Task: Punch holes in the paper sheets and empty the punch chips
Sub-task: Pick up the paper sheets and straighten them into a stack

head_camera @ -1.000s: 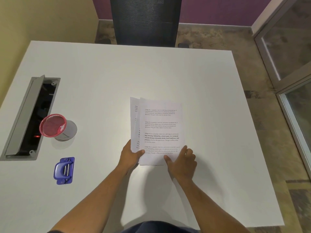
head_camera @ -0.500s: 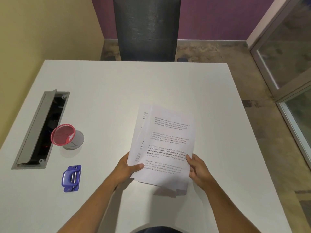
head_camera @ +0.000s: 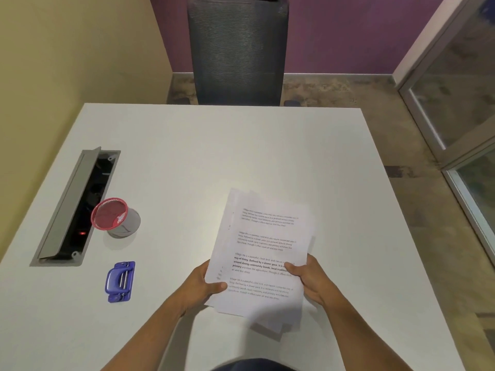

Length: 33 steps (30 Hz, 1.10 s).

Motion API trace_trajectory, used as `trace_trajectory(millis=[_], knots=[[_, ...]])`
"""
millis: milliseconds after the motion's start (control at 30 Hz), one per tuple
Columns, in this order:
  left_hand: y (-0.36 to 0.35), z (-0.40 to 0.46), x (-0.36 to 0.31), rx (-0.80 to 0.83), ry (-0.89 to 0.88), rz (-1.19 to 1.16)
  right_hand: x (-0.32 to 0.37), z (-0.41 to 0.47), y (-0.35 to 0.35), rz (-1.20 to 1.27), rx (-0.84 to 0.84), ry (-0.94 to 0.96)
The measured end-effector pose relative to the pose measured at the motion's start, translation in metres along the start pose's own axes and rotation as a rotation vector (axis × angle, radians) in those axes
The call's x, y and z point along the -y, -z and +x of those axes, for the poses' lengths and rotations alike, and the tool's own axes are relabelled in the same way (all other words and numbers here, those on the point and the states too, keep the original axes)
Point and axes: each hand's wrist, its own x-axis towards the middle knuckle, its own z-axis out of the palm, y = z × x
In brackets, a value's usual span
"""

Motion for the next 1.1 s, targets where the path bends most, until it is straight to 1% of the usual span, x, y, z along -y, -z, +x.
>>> trace_trajectory(millis=[33, 100, 200, 267, 333, 467, 600, 733, 867, 1100], knots=[[0.0, 0.0, -0.001, 0.001, -0.011, -0.004, 0.006, 0.0, -0.002, -0.054, -0.007, 0.034], [-0.001, 0.001, -0.009, -0.052, -0.049, 0.017, 0.023, -0.003, -0.006, -0.134, 0.001, 0.101], [-0.002, 0.008, -0.032, -0.183, -0.139, -0.005, 0.052, -0.009, -0.013, -0.252, 0.02, 0.212], [-0.003, 0.015, -0.055, -0.289, -0.224, -0.012, 0.072, -0.013, -0.017, -0.317, 0.021, 0.292], [-0.004, 0.02, -0.079, -0.354, -0.324, 0.001, 0.091, -0.018, -0.022, -0.365, 0.033, 0.361], [-0.01, 0.02, -0.12, -0.396, -0.497, 0.059, 0.122, -0.026, -0.029, -0.408, 0.007, 0.471], [-0.016, 0.015, -0.133, -0.392, -0.611, 0.072, 0.134, -0.031, -0.031, -0.383, -0.015, 0.523], [-0.02, 0.013, -0.118, -0.412, -0.583, 0.059, 0.12, -0.032, -0.031, -0.329, -0.054, 0.534], [-0.029, 0.014, -0.105, -0.42, -0.57, 0.12, 0.099, -0.032, -0.035, -0.363, -0.075, 0.58], [-0.038, 0.013, -0.112, -0.412, -0.572, 0.147, 0.098, -0.027, -0.05, -0.248, -0.186, 0.561]])
